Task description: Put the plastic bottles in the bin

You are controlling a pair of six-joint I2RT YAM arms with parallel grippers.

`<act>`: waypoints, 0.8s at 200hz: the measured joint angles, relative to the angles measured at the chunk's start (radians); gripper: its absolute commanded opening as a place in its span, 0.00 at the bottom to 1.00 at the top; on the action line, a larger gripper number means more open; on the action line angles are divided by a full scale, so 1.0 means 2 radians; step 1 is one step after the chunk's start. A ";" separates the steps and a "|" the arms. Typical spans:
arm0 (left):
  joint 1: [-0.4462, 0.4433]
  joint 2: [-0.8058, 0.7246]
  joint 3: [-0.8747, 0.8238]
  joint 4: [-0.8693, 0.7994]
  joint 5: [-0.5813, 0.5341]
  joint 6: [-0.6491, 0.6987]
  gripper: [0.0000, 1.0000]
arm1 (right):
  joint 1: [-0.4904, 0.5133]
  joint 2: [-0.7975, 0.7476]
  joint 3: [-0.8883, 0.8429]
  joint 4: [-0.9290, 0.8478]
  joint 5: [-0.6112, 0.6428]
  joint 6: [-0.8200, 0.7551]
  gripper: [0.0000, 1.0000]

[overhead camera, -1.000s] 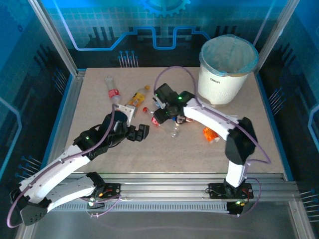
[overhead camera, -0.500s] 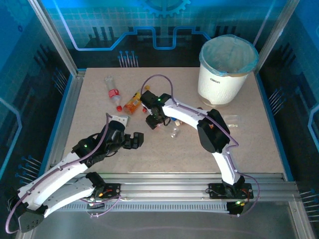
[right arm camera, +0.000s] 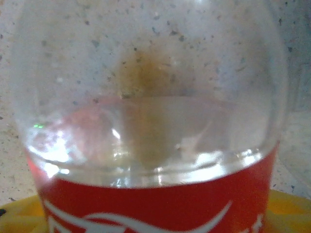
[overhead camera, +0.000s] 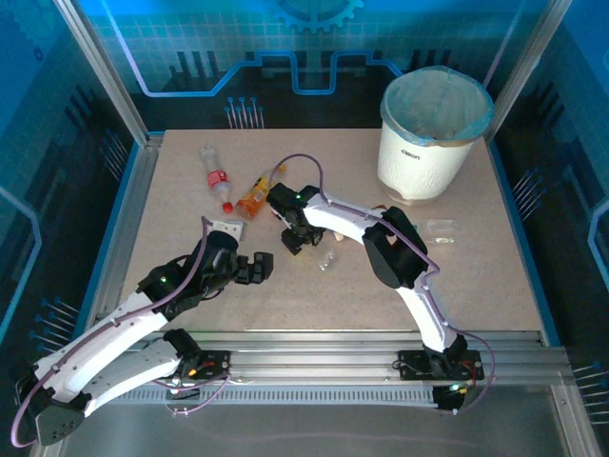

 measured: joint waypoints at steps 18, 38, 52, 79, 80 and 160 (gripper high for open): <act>0.001 0.000 0.000 0.000 -0.002 0.001 0.98 | 0.000 -0.002 0.003 0.000 -0.008 0.003 0.57; 0.001 0.000 0.003 -0.002 -0.005 0.002 0.98 | 0.000 -0.013 0.002 -0.003 -0.019 0.003 0.55; 0.002 0.001 0.013 -0.006 -0.009 0.004 0.98 | 0.000 -0.034 -0.002 -0.005 -0.028 0.004 0.55; 0.003 0.009 0.059 -0.013 -0.021 0.015 0.98 | 0.000 -0.104 -0.009 -0.016 -0.041 0.003 0.56; 0.003 0.010 0.063 -0.012 -0.022 0.017 0.98 | 0.000 -0.109 -0.009 -0.016 -0.041 0.003 0.56; 0.003 0.153 0.225 0.042 -0.040 0.097 0.98 | -0.106 -0.265 0.112 -0.030 -0.048 -0.023 0.55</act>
